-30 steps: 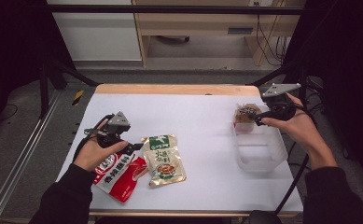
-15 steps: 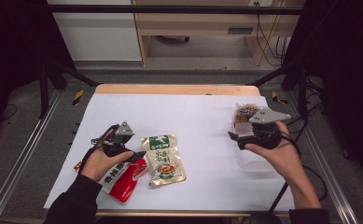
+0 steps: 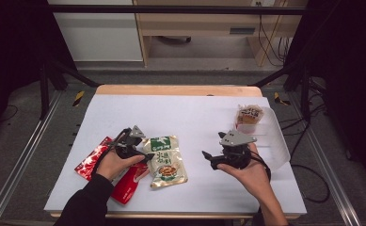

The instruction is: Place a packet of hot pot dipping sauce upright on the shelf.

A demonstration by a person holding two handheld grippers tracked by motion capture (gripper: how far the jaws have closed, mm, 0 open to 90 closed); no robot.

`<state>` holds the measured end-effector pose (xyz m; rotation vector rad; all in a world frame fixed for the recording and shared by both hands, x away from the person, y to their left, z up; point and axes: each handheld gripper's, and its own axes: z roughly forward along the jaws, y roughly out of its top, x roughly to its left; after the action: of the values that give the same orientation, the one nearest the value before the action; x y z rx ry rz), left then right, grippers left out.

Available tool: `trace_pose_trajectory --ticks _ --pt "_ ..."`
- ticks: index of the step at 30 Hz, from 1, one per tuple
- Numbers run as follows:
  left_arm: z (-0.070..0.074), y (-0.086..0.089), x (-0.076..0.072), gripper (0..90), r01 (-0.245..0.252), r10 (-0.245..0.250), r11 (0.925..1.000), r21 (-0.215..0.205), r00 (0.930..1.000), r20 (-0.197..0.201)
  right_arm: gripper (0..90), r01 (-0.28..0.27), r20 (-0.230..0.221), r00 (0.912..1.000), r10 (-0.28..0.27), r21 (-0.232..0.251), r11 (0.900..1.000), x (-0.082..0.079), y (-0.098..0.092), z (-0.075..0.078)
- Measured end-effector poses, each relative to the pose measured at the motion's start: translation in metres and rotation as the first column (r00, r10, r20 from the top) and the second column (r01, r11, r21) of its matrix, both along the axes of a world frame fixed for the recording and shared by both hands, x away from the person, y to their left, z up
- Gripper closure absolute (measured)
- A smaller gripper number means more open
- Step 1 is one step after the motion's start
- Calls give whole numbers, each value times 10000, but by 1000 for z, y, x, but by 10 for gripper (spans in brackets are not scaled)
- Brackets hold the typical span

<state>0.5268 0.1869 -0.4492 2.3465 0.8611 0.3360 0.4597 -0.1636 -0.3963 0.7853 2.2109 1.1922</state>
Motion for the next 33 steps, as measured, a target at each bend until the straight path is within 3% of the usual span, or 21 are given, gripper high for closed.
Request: trace_pose_trajectory --ticks 6,12,15,17,18,20,22,24,29,31,33 --pt "-1 -2 1 262 103 -112 9996 -270 9993 -350 181 229 296 9993 -242 427 9988 -5 7 -17" --pt "-2 -5 2 340 395 -441 9975 -589 9959 -793 177 167 -141 9998 -162 356 9992 -5 6 -27" --pt "-1 -5 1 468 553 -598 9969 -557 9948 -822 175 114 -225 9997 -108 251 9996 -5 8 -30" --pt "0 -3 2 504 466 -505 9978 -482 9953 -832 174 93 -287 9995 -87 222 9997 -4 8 -31" --pt "1 -2 3 639 348 -391 9981 -504 9954 -880 174 77 -332 9994 -71 201 9998 -3 9 -32" --pt "1 -1 5 683 174 -220 9985 -518 9957 -896 175 69 -328 9994 -62 213 9997 -3 9 -32" --pt "2 1 8 850 32 -84 9983 -576 9958 -916 173 -8 -384 9993 16 204 9998 -1 12 -30" --pt "3 2 9 878 65 -155 9970 -768 9931 -1163 171 -7 -405 9992 15 186 9998 -1 13 -29" --pt "18 2 3 900 438 -490 9972 -600 9949 -884 166 -400 -731 9967 350 -676 9969 4 22 -18" --pt "33 1 -4 900 680 -717 9952 -707 9961 -506 168 -596 -835 9952 516 -956 9936 6 25 -14" --pt "38 0 -7 900 757 -787 9940 -787 9962 -366 173 -733 -967 9934 613 -1258 9893 8 29 -10"
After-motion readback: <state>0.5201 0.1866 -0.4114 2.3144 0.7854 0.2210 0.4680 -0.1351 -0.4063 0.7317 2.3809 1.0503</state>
